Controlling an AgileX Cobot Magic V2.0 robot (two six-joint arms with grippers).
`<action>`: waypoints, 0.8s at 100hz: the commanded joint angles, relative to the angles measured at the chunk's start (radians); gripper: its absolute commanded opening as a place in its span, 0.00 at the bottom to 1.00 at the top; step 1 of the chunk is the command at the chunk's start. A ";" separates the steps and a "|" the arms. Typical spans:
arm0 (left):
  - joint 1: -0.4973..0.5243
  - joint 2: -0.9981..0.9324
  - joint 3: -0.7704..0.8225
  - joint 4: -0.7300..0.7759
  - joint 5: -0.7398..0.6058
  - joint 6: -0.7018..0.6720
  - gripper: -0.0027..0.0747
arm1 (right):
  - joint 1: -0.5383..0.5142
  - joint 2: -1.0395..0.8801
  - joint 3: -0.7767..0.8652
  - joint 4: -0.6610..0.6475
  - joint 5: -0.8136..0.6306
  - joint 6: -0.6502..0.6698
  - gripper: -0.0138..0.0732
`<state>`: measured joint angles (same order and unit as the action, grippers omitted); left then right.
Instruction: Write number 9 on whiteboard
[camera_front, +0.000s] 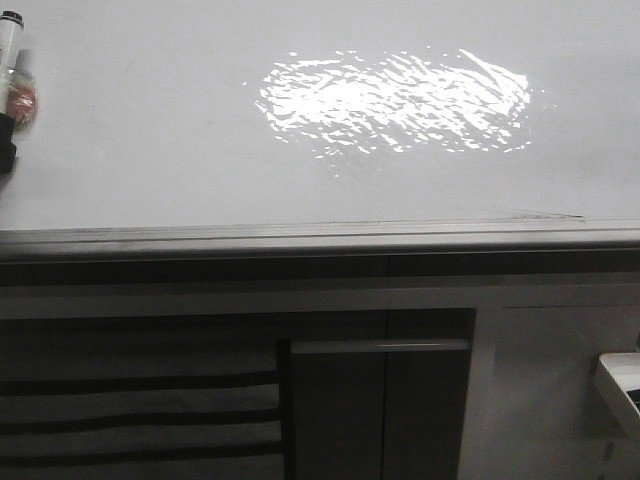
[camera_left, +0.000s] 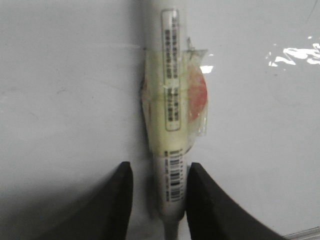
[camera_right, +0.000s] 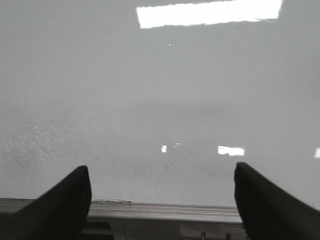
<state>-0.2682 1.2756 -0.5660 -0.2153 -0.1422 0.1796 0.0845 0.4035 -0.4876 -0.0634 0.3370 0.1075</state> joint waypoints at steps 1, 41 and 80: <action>-0.008 -0.008 -0.032 0.003 -0.076 -0.003 0.27 | -0.005 0.012 -0.035 -0.003 -0.085 -0.003 0.76; -0.008 -0.002 -0.032 0.003 -0.076 -0.003 0.21 | -0.005 0.012 -0.035 -0.003 -0.084 -0.003 0.76; -0.008 -0.002 -0.032 0.003 -0.062 -0.003 0.20 | -0.005 0.014 -0.046 0.002 -0.063 -0.003 0.76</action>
<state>-0.2682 1.2812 -0.5660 -0.2112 -0.1529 0.1811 0.0845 0.4035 -0.4893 -0.0597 0.3354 0.1096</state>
